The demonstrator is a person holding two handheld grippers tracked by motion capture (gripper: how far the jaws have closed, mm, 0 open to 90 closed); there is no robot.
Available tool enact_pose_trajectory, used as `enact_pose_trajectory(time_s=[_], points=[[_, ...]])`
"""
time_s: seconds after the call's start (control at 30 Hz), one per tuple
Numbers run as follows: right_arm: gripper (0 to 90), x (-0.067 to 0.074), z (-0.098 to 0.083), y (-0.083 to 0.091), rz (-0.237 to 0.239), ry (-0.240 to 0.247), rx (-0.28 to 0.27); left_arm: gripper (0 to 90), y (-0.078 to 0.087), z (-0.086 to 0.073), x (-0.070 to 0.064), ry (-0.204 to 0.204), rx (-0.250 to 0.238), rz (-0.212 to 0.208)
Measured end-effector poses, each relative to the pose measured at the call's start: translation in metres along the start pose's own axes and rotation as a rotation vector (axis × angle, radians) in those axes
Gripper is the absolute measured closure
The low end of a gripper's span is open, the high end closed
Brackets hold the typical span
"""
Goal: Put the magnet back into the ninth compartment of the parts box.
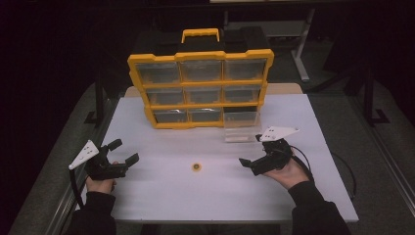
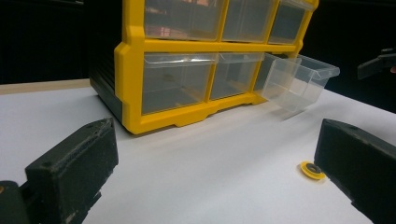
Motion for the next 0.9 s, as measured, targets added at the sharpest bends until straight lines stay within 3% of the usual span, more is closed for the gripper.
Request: enact_pose_trajectory(time_s=[0.9], points=[[0.0,0.024,0.023,-0.028,0.109,0.058,0.031,0.0,-0.001,-0.001,-0.001,-0.004,0.007,-0.008]])
Point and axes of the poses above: each handheld gripper's, and its own axes: y roughly backward along the jaws, z roughly out of its top, x roughly to its left, the point moved 3 cm from there along -y, roughly forward along the jaws, and after that the axes turned 3 degrees about y, right-handed, at the moved point
